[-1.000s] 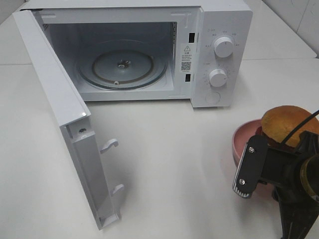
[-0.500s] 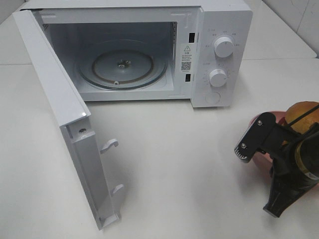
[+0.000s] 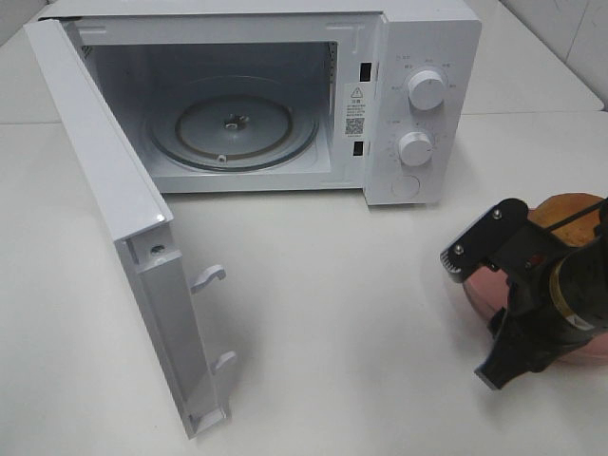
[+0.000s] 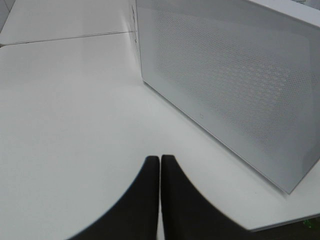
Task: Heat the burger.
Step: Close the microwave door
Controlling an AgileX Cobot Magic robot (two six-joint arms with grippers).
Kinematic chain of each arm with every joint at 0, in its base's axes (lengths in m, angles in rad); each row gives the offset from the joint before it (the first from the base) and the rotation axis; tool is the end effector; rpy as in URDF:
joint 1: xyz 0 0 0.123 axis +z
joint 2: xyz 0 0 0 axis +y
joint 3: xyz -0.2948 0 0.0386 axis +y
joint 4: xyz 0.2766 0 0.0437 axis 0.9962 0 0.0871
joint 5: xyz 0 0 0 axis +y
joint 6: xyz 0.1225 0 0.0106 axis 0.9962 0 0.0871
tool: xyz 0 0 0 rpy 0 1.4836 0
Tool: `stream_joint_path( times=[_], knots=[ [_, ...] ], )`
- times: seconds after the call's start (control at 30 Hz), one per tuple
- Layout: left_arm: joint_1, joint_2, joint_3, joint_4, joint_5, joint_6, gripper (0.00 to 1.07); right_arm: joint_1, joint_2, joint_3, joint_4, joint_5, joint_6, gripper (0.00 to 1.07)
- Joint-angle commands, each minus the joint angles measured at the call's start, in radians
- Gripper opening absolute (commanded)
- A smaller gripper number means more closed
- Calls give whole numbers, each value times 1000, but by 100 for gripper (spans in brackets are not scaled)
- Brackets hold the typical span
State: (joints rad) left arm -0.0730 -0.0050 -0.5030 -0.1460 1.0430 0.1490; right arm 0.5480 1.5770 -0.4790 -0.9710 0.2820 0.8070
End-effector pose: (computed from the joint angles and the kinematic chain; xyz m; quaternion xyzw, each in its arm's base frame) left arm 0.0344 -0.0180 0.2805 0.0960 0.8387 -0.0527 0.5334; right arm 0.2295 0.1069 0.0809 -0.3092 0.9236 -0.0718 0.2150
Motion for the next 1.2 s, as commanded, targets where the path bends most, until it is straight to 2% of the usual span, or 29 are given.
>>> stream_joint_path(
  times=[0.03, 0.1, 0.13, 0.2, 0.23, 0.27, 0.3, 0.33, 0.37, 0.43, 0.53, 0.67, 0.7, 0.73, 0.77, 0.83, 0.87, 0.9, 0.97, 1.03, 1.2],
  knots=[
    [2, -17, 3, 0, -8, -6, 0, -2, -31, -34, 107, 26, 10, 55],
    [2, -17, 3, 0, -8, -6, 0, -2, -71, -89, 233, 67, -48, 58],
    [2, -17, 3, 0, -8, -6, 0, -2, -71, -89, 233, 67, -48, 58],
    [2, -17, 3, 0, -8, -6, 0, -2, -110, -148, 382, 140, -163, 61],
    [2, -17, 3, 0, -8, -6, 0, -2, -110, -148, 382, 140, -163, 61],
    [2, -17, 3, 0, -8, -6, 0, -2, -134, -186, 477, 197, -242, 64],
    [2, -17, 3, 0, -8, -6, 0, -2, -134, -186, 477, 197, -242, 64],
    [2, -17, 3, 0, -8, -6, 0, -2, -154, -231, 582, 277, -325, 68],
    [2, -17, 3, 0, -8, -6, 0, -2, -154, -231, 582, 277, -325, 68],
    [2, -17, 3, 0, -8, -6, 0, -5, -173, -292, 682, 380, -432, 75],
    [2, -17, 3, 0, -8, -6, 0, -5, -188, -330, 717, 448, -505, 81],
    [2, -17, 3, 0, -8, -6, 0, -43, -206, -346, 717, 473, -516, 82],
    [2, -17, 3, 0, -8, -6, 0, -93, -224, -348, 731, 482, -518, 82],
    [2, -17, 3, 0, -8, -6, 0, -93, -224, -348, 731, 482, -518, 82],
    [2, -17, 3, 0, -8, -6, 0, -151, -251, -348, 752, 503, -530, 81],
    [2, -17, 3, 0, -8, -6, 0, -181, -269, -348, 763, 519, -543, 81],
    [2, -17, 3, 0, -8, -6, 0, -238, -307, -348, 781, 547, -568, 81],
    [2, -17, 3, 0, -8, -6, 0, -238, -307, -348, 781, 547, -568, 81],
    [2, -17, 3, 0, -8, -6, 0, -311, -375, -348, 800, 585, -578, 80],
    [2, -17, 3, 0, -8, -6, 0, -342, -420, -348, 802, 617, -586, 80],
    [2, -17, 3, 0, -8, -6, 0, -353, -534, -347, 807, 711, -604, 77]
  ],
)
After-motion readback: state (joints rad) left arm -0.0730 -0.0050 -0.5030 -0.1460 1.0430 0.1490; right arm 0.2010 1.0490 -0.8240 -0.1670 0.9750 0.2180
